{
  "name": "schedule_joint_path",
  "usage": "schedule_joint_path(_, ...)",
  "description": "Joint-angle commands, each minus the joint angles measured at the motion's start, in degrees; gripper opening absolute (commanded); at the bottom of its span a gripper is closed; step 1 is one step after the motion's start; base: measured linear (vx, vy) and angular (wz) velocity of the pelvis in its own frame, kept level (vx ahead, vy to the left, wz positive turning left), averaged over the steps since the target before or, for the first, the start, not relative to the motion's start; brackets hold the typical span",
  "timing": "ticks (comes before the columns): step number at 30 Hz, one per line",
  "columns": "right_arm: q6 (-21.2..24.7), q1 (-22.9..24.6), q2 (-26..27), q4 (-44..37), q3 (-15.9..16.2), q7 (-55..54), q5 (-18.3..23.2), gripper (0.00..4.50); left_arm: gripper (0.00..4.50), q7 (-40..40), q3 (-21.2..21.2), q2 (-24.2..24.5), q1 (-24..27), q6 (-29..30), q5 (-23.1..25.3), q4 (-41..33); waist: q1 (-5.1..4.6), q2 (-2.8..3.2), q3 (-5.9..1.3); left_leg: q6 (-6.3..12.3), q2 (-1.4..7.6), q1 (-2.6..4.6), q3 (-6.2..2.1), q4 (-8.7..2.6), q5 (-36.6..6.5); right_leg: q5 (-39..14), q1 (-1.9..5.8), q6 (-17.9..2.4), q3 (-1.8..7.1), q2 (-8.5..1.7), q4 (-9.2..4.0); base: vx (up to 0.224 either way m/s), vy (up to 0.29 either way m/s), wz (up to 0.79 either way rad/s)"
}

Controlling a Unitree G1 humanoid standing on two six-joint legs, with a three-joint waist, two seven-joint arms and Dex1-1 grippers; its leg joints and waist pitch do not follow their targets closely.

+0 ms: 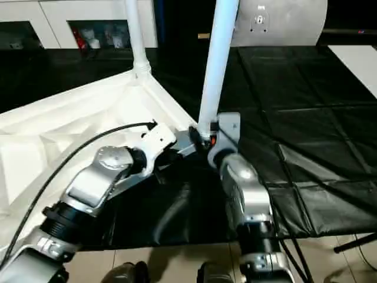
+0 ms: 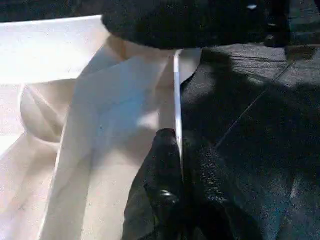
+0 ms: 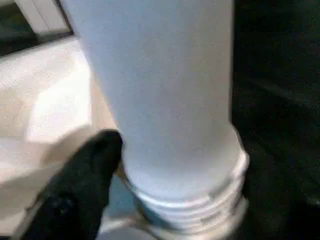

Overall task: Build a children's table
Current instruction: Rotate leg to tighten

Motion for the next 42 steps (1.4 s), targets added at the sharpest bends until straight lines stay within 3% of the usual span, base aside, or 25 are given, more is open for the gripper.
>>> schedule_joint_path(1,2.25,1.44,0.66,1.81,2.57,2.04,1.24,4.22,0.00,-0.64,-0.39,-0.19,-1.44,-3.28,-0.67,-3.35,0.28,0.62,-4.72,1.70,2.91,1.28,-1.47,-3.98,-11.72,-6.45,2.68,-13.33,2.00,-4.17,-4.26,0.000,0.000,0.00)
schedule_joint_path(2,1.87,3.29,-2.11,-1.88,2.88,5.93,1.72,4.32,0.00,-2.66,0.25,1.91,-1.26,-5.00,-0.93,-2.24,0.26,0.62,-4.62,1.62,2.91,1.31,-1.44,-4.03,-12.34,-6.98,2.66,-13.31,2.00,-4.09,-4.37,0.000,0.000,0.00)
schedule_joint_path(5,1.55,4.38,-3.72,-3.88,2.99,8.20,2.02,4.47,0.00,-4.03,0.39,3.02,-1.10,-6.04,-1.14,-1.80,0.44,0.58,-4.69,1.83,2.98,1.24,-1.35,-3.99,-11.72,-5.91,2.74,-13.29,2.11,-4.16,-4.24,0.000,0.000,0.00)
schedule_joint_path(7,0.02,6.98,-8.30,-7.82,2.82,15.61,4.22,4.47,0.00,-8.38,0.05,5.53,-0.63,-9.85,-2.07,-1.04,1.04,0.24,-4.83,2.64,2.97,1.22,-1.35,-3.80,-10.66,-5.74,3.11,-12.58,2.15,-4.24,-4.36,0.000,0.000,0.00)
schedule_joint_path(8,-1.74,8.27,-11.32,-9.11,3.16,19.96,4.72,4.47,0.00,-11.05,-0.24,6.80,-0.45,-12.54,-2.78,-0.57,1.01,-0.35,-4.88,3.22,3.17,1.31,-1.17,-3.84,-9.81,-3.99,2.82,-13.08,2.19,-4.16,-4.22,0.000,0.000,0.00)
schedule_joint_path(9,-3.08,9.38,-14.24,-10.02,3.67,23.70,4.82,4.47,0.00,-13.66,-0.56,8.05,-0.28,-14.44,-3.46,-0.30,1.17,-0.20,-4.87,3.62,3.05,1.21,-1.18,-3.70,-9.85,-4.01,2.83,-13.32,2.12,-4.23,-4.14,0.000,0.000,0.00)
schedule_joint_path(11,-3.32,9.57,-14.76,-10.12,3.75,24.43,4.76,4.47,0.00,-14.14,-0.78,8.45,-0.29,-14.86,-3.78,-0.22,1.37,0.05,-4.93,4.63,3.18,1.05,-1.19,-3.56,-8.15,-2.13,2.75,-13.81,2.01,-4.28,-3.80,0.000,0.000,0.00)
schedule_joint_path(13,-3.81,10.19,-18.15,-11.21,3.86,29.73,5.77,4.47,0.00,-18.22,-2.64,11.47,-0.37,-18.66,-3.46,1.16,1.47,0.23,-4.88,4.99,3.10,1.27,-1.29,-3.54,-9.68,-4.61,2.55,-13.97,1.83,-4.24,-4.14,0.000,0.000,0.00)
schedule_joint_path(16,-5.19,10.39,-21.23,-11.83,4.49,34.57,6.09,4.47,0.00,-21.77,-3.95,13.76,-0.51,-21.67,-3.24,2.48,1.86,0.19,-4.79,4.33,3.47,1.51,-1.21,-3.70,-10.91,-6.87,2.49,-13.71,1.94,-4.37,-4.21,0.000,0.000,0.00)
schedule_joint_path(17,-6.43,10.20,-22.76,-11.84,5.28,37.01,5.80,4.47,0.00,-23.63,-4.31,14.56,-0.65,-22.78,-3.50,3.10,2.06,0.46,-4.97,4.08,3.47,1.58,-1.17,-3.65,-10.36,-6.13,2.50,-13.92,2.00,-4.41,-3.98,0.000,0.000,0.00)
schedule_joint_path(20,-7.81,9.73,-25.46,-12.00,6.63,42.02,5.95,4.47,0.00,-27.22,-5.21,16.06,-1.17,-26.00,-3.70,4.60,2.36,0.32,-5.12,4.33,3.36,1.44,-1.16,-3.51,-10.11,-4.81,2.69,-14.19,1.94,-4.44,-3.90,0.000,0.000,0.00)
schedule_joint_path(21,-8.73,9.04,-27.31,-11.50,7.82,45.37,5.76,4.47,0.00,-29.71,-6.16,17.12,-1.83,-28.21,-3.44,5.62,2.47,0.54,-5.16,4.44,3.37,1.40,-1.19,-3.47,-9.77,-4.11,2.73,-14.53,1.91,-4.51,-3.74,0.000,0.000,0.00)
schedule_joint_path(25,-10.36,8.03,-29.52,-9.93,10.30,50.70,5.07,4.47,0.00,-32.56,-7.18,17.78,-3.01,-31.70,-3.33,7.74,2.53,0.59,-5.29,4.64,3.44,1.43,-1.13,-3.31,-10.00,-3.46,2.85,-15.75,1.77,-4.50,-3.60,0.000,0.000,0.00)
schedule_joint_path(26,-10.56,7.90,-29.79,-9.73,10.63,51.48,5.08,4.20,0.00,-33.00,-7.33,17.86,-3.21,-32.42,-3.39,8.19,2.59,0.59,-5.29,4.63,3.56,1.45,-1.11,-3.32,-10.04,-3.21,2.83,-16.04,1.76,-4.56,-3.56,0.000,0.000,0.00)
schedule_joint_path(35,-10.41,6.21,-30.06,-7.80,11.73,55.93,6.80,3.61,0.00,-35.59,-7.74,18.18,-3.94,-35.35,-3.74,9.81,2.88,0.66,-5.68,5.16,3.74,1.40,-1.11,-3.03,-8.85,-1.44,3.09,-17.39,1.35,-4.67,-3.16,0.000,0.000,0.00)
schedule_joint_path(42,-11.30,5.15,-30.30,-5.66,12.47,57.85,6.16,2.99,0.00,-36.53,-7.75,18.14,-4.48,-37.57,-3.66,11.97,3.03,0.75,-5.93,5.53,3.63,1.27,-1.07,-2.85,-8.54,-2.54,3.20,-16.93,1.18,-4.73,-3.20,0.000,0.000,0.00)
